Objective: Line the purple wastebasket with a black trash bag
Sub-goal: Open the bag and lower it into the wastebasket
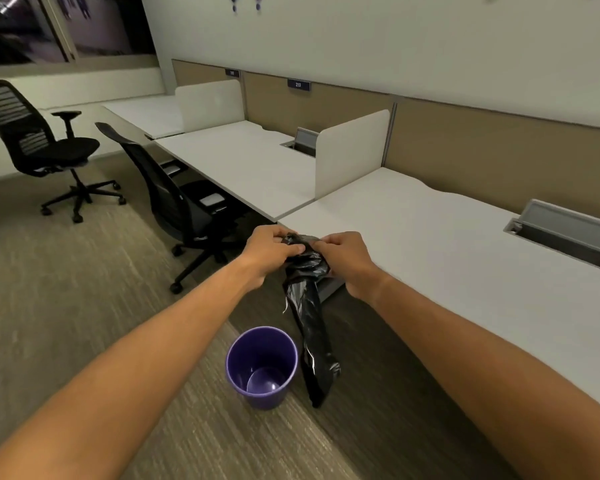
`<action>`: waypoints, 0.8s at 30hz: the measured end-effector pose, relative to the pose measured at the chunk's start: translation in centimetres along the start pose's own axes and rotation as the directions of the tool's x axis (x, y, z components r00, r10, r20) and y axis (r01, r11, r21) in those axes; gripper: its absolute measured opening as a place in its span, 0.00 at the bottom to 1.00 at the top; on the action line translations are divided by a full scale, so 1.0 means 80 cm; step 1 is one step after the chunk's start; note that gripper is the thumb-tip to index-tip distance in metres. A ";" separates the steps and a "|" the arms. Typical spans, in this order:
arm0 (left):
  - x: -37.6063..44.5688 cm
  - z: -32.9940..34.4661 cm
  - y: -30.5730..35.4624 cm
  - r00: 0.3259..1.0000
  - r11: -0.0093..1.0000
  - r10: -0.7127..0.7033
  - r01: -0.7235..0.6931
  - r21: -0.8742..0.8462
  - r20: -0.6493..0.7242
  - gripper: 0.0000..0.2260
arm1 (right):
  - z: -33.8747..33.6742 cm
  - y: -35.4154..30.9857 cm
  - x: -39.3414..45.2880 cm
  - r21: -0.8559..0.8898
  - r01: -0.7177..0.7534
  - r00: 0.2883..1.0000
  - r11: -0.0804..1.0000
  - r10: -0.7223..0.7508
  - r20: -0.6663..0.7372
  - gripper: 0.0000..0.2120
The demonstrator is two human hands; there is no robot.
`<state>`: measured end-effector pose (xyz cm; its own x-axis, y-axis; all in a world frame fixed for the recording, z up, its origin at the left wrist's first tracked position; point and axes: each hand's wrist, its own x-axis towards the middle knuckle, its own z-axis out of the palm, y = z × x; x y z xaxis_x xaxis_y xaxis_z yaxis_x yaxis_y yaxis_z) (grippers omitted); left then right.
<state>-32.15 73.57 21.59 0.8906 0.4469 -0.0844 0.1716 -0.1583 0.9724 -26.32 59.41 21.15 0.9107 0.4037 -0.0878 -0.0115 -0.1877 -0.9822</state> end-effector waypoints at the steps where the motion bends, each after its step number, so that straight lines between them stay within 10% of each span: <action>1: 0.007 -0.010 0.001 0.999 1.000 -0.005 0.005 0.005 -0.046 0.10 | 0.010 -0.008 0.006 -0.010 0.000 1.000 1.000 0.000 -0.014 0.09; 10: 0.047 -0.112 0.002 0.967 0.975 0.124 -0.077 0.207 -0.222 0.09 | 0.069 -0.044 0.052 -0.257 0.080 0.994 0.963 -0.098 -0.056 0.11; 17: 0.059 -0.188 -0.010 0.958 0.677 0.279 -0.154 0.720 -0.058 0.13 | 0.067 -0.055 0.079 -0.857 0.230 0.924 0.461 -0.380 0.044 0.06; 24: 0.061 -0.203 -0.026 0.950 0.568 0.299 -0.106 0.816 -0.085 0.11 | 0.073 -0.052 0.089 -0.631 -0.017 0.976 0.776 -0.125 -0.180 0.09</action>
<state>-34.97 90.37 22.70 0.8618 0.4525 0.2294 0.3473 -0.8558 0.3835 -22.19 68.31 23.60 0.9643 0.2560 0.0675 0.2363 -0.7174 -0.6554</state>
